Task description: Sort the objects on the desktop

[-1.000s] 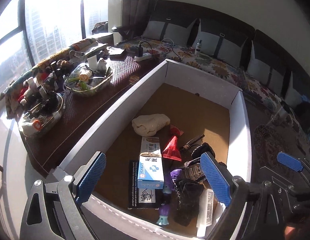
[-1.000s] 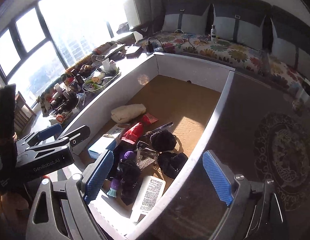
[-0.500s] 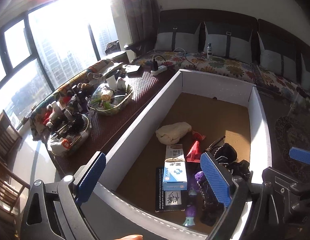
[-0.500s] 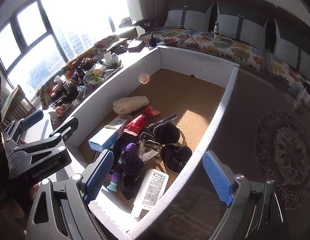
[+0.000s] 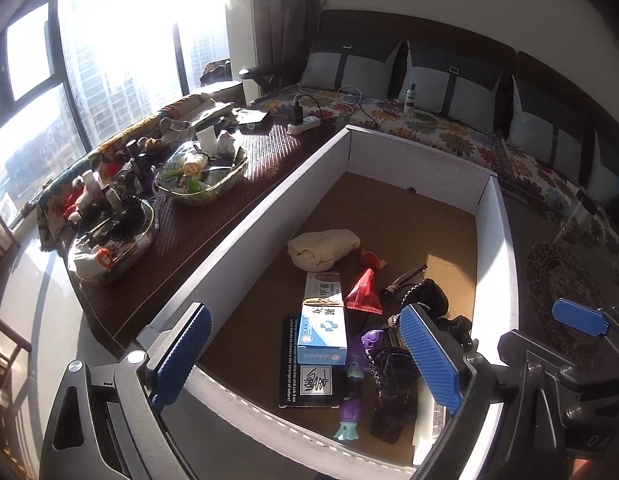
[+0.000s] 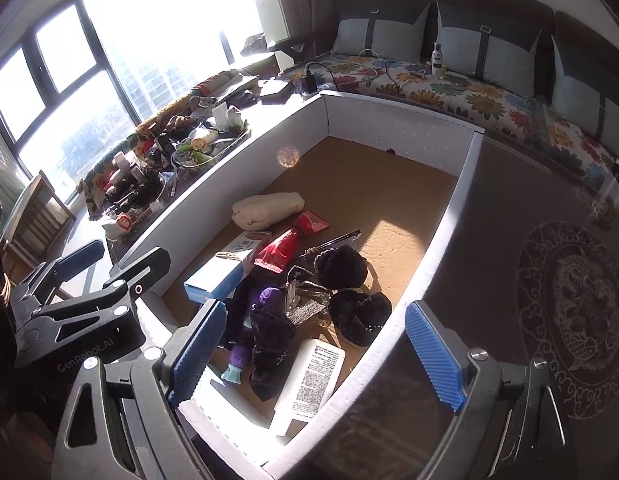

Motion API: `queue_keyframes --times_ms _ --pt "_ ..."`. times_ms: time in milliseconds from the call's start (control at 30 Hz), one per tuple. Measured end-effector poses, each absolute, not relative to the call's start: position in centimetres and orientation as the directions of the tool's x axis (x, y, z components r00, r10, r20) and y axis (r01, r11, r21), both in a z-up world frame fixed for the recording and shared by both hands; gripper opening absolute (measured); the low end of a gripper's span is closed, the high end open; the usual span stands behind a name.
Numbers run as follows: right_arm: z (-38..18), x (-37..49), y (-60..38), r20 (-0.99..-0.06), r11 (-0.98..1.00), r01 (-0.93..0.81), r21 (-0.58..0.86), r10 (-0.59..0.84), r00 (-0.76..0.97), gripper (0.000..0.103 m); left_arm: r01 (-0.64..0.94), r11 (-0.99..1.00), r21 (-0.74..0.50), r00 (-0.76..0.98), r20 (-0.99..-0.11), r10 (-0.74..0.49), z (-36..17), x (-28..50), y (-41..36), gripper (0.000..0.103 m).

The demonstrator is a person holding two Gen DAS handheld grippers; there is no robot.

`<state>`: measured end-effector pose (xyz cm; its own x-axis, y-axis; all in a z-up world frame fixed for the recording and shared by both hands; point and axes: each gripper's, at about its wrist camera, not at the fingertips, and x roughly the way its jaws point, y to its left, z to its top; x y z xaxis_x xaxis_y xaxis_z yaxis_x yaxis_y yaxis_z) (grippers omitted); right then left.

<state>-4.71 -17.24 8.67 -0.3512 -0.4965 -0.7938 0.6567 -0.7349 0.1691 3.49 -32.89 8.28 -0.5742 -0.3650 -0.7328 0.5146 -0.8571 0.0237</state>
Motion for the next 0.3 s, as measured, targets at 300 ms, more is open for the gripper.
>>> queue_keyframes --times_ms 300 --pt "8.8 -4.8 -17.2 -0.787 -0.733 0.655 0.182 -0.508 -0.349 0.091 0.516 -0.856 0.040 -0.597 -0.700 -0.393 8.7 3.9 -31.8 0.096"
